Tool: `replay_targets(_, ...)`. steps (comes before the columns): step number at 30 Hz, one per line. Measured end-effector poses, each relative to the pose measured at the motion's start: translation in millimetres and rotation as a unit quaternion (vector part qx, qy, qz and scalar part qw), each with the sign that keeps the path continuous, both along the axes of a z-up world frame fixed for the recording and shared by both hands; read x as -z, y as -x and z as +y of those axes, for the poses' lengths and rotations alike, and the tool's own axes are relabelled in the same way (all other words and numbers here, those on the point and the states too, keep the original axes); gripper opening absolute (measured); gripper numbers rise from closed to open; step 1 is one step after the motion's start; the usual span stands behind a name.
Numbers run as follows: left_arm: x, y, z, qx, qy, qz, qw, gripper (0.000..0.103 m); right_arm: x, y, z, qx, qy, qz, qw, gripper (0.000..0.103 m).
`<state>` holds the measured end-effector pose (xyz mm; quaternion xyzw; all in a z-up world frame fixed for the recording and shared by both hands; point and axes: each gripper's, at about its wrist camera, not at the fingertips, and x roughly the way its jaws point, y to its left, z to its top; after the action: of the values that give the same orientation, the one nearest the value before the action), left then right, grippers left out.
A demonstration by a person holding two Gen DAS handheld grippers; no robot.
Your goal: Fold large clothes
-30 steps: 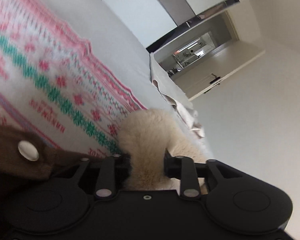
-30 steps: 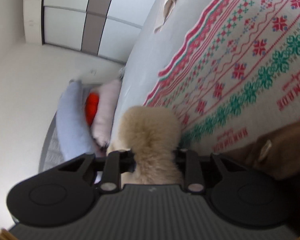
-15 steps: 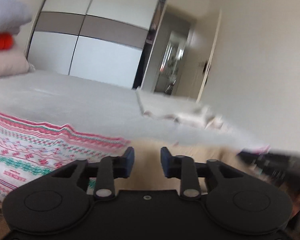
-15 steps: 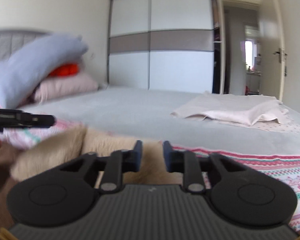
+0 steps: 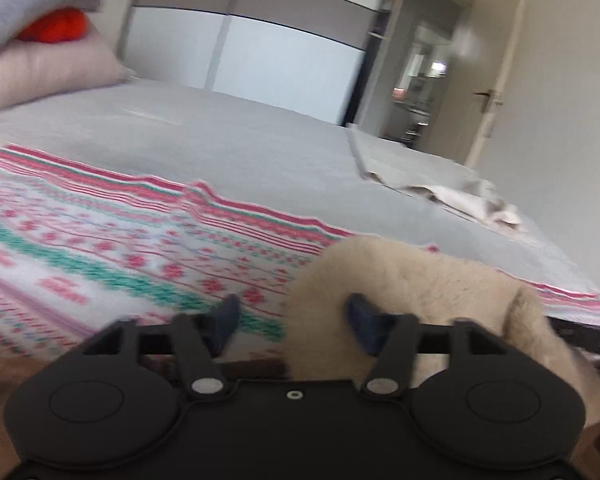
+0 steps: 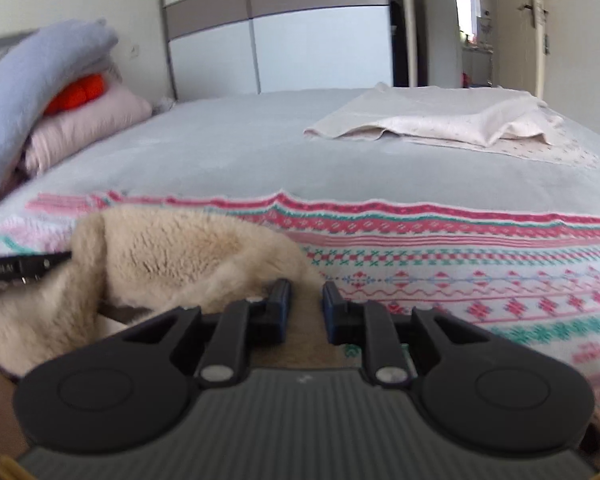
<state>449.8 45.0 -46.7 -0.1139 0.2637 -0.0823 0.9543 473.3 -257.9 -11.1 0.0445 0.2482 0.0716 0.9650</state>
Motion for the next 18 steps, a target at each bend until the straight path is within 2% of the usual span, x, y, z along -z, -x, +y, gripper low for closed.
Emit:
replay_targets(2, -12, 12, 0, -0.006, -0.006, 0.013, 0.9999, 0.077, -23, 27, -13, 0.016, -0.032, 0.002, 0.999, 0.042)
replay_targets(4, -28, 32, -3, 0.008, -0.025, 0.011, 0.9996, 0.081, -42, 54, -22, 0.026, -0.026, -0.001, 0.999, 0.045)
replay_targets(7, -53, 70, -5, 0.021, -0.065, -0.007, 0.9976, 0.093, -61, 91, -36, 0.057, -0.012, 0.010, 0.998, 0.046)
replay_targets(8, -61, 83, -3, 0.023, -0.072, -0.010, 0.9971, 0.094, -66, 105, -41, 0.059, -0.016, 0.014, 0.998, 0.051)
replay_targets(10, -73, 108, 4, 0.023, -0.074, -0.009, 0.9969, 0.097, -76, 136, -46, 0.060, -0.024, 0.019, 0.998, 0.061)
replay_targets(12, -84, 131, 14, 0.014, -0.074, -0.001, 0.9972, 0.103, -83, 166, -46, 0.060, -0.026, 0.019, 0.998, 0.065)
replay_targets(18, -103, 192, 54, -0.041, -0.077, 0.022, 0.9959, 0.103, -94, 230, -33, 0.056, -0.026, 0.037, 0.997, 0.073)
